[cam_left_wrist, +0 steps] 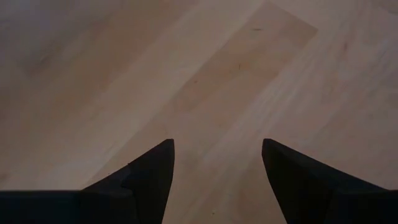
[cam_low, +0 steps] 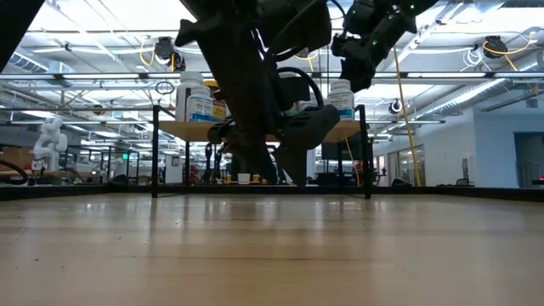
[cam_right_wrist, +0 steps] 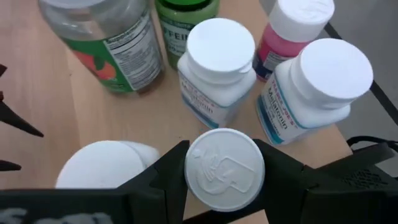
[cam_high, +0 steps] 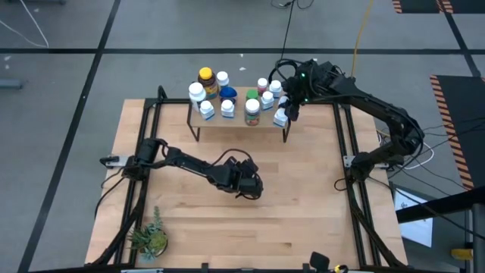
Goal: Pick and place medicine bottles onto shelf by color
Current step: Put the white black medicine bottle on the shelf, then return to Home Position
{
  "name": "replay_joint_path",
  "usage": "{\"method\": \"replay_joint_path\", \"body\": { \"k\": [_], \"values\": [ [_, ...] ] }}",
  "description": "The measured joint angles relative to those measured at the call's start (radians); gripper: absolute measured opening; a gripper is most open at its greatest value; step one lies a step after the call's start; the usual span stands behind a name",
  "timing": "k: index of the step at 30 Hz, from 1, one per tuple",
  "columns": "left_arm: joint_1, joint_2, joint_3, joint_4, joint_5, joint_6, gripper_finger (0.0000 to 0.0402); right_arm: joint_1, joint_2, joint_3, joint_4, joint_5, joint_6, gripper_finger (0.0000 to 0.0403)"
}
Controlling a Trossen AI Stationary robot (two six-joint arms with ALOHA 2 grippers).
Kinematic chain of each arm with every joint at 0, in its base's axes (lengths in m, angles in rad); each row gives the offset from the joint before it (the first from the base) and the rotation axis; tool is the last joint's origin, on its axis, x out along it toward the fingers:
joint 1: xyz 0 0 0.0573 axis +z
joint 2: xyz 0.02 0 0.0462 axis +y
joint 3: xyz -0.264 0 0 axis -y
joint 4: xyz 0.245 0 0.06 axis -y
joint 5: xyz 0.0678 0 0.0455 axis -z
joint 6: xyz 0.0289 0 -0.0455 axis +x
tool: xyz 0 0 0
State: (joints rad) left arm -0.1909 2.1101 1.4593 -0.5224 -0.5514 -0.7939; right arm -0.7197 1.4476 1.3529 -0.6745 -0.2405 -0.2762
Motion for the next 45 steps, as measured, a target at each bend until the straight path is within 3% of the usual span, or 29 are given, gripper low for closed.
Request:
{"method": "replay_joint_path", "body": {
  "k": [20, 28, 32, 36, 38, 45],
  "values": [
    [0.0, 0.0, 0.0, 0.001, 0.028, 0.024, 0.0243, 0.0, -0.011, -0.001, 0.007, 0.01, 0.0, 0.0217],
    [-0.005, -0.012, 0.0, 0.038, 0.047, 0.011, 0.0243, 0.001, -0.177, -0.001, 0.007, 0.057, -0.026, 0.0224],
    [-0.042, -0.083, 0.0, 0.121, 0.033, 0.117, 0.0243, 0.036, -0.297, -0.003, -0.059, 0.04, 0.046, 0.0221],
    [-0.097, -0.192, -0.024, 0.133, -0.126, 0.196, 0.0243, 0.127, -0.439, -0.122, -0.11, -0.002, 0.073, 0.02],
    [-0.113, -0.252, -0.065, 0.184, -0.154, 0.256, 0.0243, 0.192, -0.519, -0.221, -0.061, -0.003, 0.109, 0.0182],
    [-0.072, -0.536, -0.43, 0.424, -0.155, 0.372, 0.0194, 0.396, -0.772, -0.596, 0.232, -0.002, 0.222, 0.0101]
  ]
}}
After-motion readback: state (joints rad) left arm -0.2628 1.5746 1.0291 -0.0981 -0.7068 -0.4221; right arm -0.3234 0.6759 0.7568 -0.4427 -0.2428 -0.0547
